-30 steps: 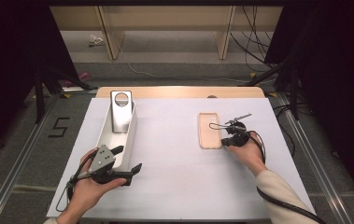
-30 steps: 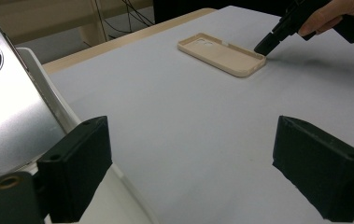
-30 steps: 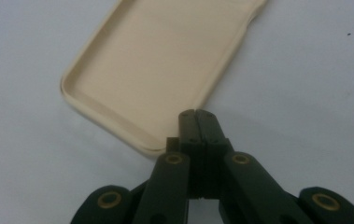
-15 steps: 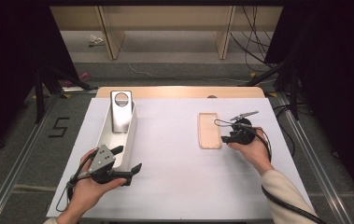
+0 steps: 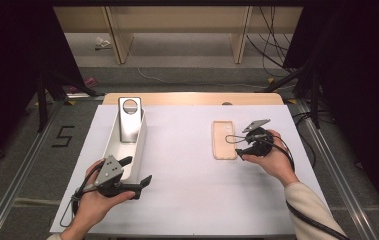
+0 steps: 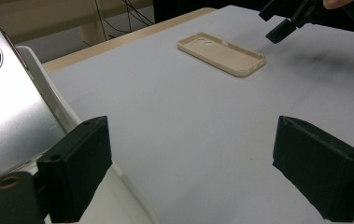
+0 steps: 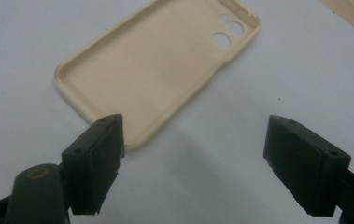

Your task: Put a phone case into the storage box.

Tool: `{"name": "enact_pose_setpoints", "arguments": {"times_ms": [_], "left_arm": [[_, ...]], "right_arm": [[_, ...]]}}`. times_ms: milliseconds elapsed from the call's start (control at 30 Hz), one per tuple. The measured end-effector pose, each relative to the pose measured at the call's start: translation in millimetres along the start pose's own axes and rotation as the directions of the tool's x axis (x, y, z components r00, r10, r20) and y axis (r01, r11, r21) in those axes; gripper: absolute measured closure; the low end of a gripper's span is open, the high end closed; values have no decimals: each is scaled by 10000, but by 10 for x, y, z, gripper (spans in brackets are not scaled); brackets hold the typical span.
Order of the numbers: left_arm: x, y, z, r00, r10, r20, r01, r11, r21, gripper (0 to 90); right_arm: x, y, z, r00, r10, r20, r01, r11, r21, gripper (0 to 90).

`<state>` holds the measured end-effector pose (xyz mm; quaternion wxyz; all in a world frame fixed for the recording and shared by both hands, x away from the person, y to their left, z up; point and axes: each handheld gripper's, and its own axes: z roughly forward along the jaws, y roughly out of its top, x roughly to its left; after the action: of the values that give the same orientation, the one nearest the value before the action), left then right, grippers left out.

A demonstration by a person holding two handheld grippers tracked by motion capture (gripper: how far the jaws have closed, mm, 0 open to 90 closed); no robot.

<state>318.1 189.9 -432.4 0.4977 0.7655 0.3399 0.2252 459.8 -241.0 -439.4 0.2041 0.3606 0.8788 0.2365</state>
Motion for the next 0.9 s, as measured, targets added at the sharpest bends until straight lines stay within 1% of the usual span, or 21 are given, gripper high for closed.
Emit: {"name": "enact_pose_setpoints", "arguments": {"times_ms": [33,67,200,233,267,367,433,467,500,533,567,667,700,900], "left_arm": [[0,1,-1,10000,-4,2,4,10000,-9,114],[1,2,-2,10000,-7,2,7,10000,-10,114],[3,1,-1,10000,-12,5,12,10000,-11,114],[2,1,-2,10000,-8,4,8,10000,-11,115],[2,2,-2,10000,-11,0,11,10000,-11,114],[-2,4,0,10000,-2,8,2,10000,-10,114],[-2,4,0,10000,0,5,0,10000,-5,115],[-2,4,-1,10000,1,6,-1,10000,-5,114],[0,4,0,10000,5,13,-5,10000,-19,115],[0,4,-1,10000,-10,4,10,10000,-12,115],[2,4,-1,10000,-1,13,1,10000,-16,115],[3,3,-2,10000,-25,1,25,10000,-24,115],[4,3,-2,10000,-30,-1,30,10000,-28,115],[0,4,-5,10000,-18,4,18,10000,-35,115]], "right_arm": [[11,9,-3,9999,-170,-3,170,9998,56,203],[25,20,-3,9989,-458,21,458,9989,81,204],[102,59,8,9932,-1142,-216,1147,9931,248,205],[130,69,15,9891,-1443,-278,1453,9888,349,210],[150,76,20,9870,-1581,-292,1593,9863,422,212],[210,117,36,9756,-2171,-327,2186,9743,537,217],[250,152,46,9647,-2600,-428,2620,9636,524,227],[269,163,48,9609,-2737,-420,2758,9595,578,230],[294,177,51,9555,-2922,-406,2945,9531,706,231],[316,189,60,9510,-3053,-480,3082,9484,744,235],[339,203,72,9424,-3312,-472,3341,9389,823,236],[394,234,99,9244,-3778,-516,3812,9187,1033,238],[414,246,111,9149,-4000,-548,4037,9078,1134,239],[485,295,177,8937,-4448,-581,4484,8814,1487,250]]}}
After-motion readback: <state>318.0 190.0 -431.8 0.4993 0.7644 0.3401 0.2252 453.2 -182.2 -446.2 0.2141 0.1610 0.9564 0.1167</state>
